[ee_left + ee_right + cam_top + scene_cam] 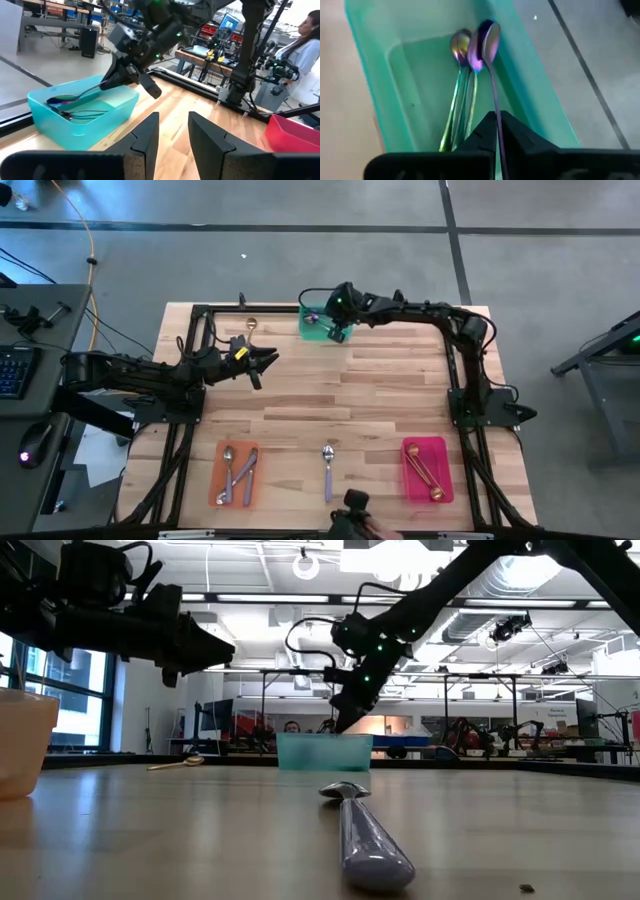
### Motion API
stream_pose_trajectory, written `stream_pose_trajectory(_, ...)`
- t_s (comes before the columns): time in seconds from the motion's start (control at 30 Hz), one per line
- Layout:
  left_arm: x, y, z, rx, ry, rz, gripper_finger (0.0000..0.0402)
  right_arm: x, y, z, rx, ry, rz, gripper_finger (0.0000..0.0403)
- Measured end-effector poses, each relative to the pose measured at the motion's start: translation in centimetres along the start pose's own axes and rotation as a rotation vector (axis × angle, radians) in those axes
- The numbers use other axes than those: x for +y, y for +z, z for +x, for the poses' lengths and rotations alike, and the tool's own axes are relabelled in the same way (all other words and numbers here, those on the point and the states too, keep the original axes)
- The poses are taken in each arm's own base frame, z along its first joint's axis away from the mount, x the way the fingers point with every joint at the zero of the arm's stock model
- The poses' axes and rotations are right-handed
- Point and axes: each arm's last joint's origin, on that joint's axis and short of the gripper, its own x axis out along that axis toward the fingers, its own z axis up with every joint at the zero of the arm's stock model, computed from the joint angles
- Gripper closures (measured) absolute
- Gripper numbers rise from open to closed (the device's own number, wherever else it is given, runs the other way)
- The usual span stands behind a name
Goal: Sort silverware by color (type)
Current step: Put the violet spoon into the blue bin, then put the purple spoon into the orange bin
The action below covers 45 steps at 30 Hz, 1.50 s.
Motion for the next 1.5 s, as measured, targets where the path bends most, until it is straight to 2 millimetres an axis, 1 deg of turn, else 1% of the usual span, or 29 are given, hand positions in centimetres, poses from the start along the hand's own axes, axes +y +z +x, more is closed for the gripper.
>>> stream_pose_trajectory(0.1, 0.0, -0.1, 0.0, 0.004, 0.011, 0.002, 0.0305, 0.1, 0.4, 0.0, -0.031, -0.007, 0.018, 0.0401)
stream_pose_trajectory(0.17, 0.0, -0.1, 0.0, 0.003, 0.012, 0.002, 0.0305, 0.3, 0.4, -0.1, -0.036, 0.007, 0.025, 0.0393)
stream_pose_trajectory(0.23, 0.1, -0.1, 0.0, 0.004, 0.012, 0.002, 0.0305, 0.5, 0.5, -0.1, -0.038, 0.019, 0.027, 0.0376)
stream_pose_trajectory(0.3, 0.1, -0.1, 0.0, 0.012, 0.015, 0.002, 0.0305, 0.8, 0.6, -0.4, -0.031, 0.025, 0.034, 0.0351)
stream_pose_trajectory(0.4, 0.1, -0.3, 0.0, 0.032, 0.021, 0.005, 0.0305, 1.1, 1.1, -1.6, -0.038, 0.031, 0.055, 0.0311)
stream_pose_trajectory(0.47, 0.2, -0.5, 0.0, 0.05, 0.026, 0.007, 0.0307, 1.3, 1.5, -2.8, -0.039, 0.04, 0.081, 0.0296)
stream_pose_trajectory(0.53, 0.2, -0.6, 0.0, 0.062, 0.03, 0.008, 0.0311, 1.9, 1.7, -4.1, -0.025, 0.058, 0.099, 0.0296)
stream_pose_trajectory(0.6, 0.2, -0.7, 0.0, 0.071, 0.027, 0.009, 0.0318, 3.0, 2.1, -5.4, -0.016, 0.081, 0.117, 0.0309)
stream_pose_trajectory(0.7, 0.2, -0.8, 0.0, 0.085, 0.0, 0.009, 0.0332, 6.2, 2.5, -7.0, 0.019, 0.151, 0.158, 0.0351)
stream_pose_trajectory(0.77, 0.1, -0.8, 0.0, 0.094, -0.025, 0.008, 0.0342, 9.0, 2.4, -7.7, 0.054, 0.197, 0.174, 0.0383)
stream_pose_trajectory(0.8, 0.0, -0.8, 0.0, 0.099, -0.038, 0.009, 0.0348, 10.6, 2.1, -8.1, 0.082, 0.22, 0.185, 0.0392)
stream_pose_trajectory(0.83, 0.0, -0.9, 0.0, 0.103, -0.055, 0.014, 0.0353, 12.2, 1.9, -8.5, 0.106, 0.24, 0.205, 0.0397)
stream_pose_trajectory(0.93, -0.2, -0.9, -0.1, 0.118, -0.107, 0.031, 0.0369, 17.2, 1.2, -10.1, 0.158, 0.304, 0.309, 0.0387)
stream_pose_trajectory(1.07, -0.3, -1.0, -0.1, 0.131, -0.162, 0.071, 0.0388, 23.4, 0.1, -13.1, 0.209, 0.374, 0.449, 0.0387)
stream_pose_trajectory(1.17, -0.3, -1.0, -0.1, 0.131, -0.175, 0.095, 0.0398, 27.2, -1.0, -15.4, 0.241, 0.392, 0.559, 0.0393)
stream_pose_trajectory(1.27, -0.3, -1.0, -0.1, 0.131, -0.177, 0.097, 0.0401, 29.7, -2.2, -17.3, 0.27, 0.375, 0.672, 0.0395)
stream_pose_trajectory(1.4, -0.4, -1.0, -0.1, 0.133, -0.187, 0.097, 0.0401, 31.9, -3.7, -19.2, 0.307, 0.338, 0.783, 0.0392)
stream_pose_trajectory(1.5, -0.4, -1.0, -0.1, 0.134, -0.187, 0.097, 0.0401, 33.4, -4.6, -20.2, 0.313, 0.332, 0.849, 0.0381)
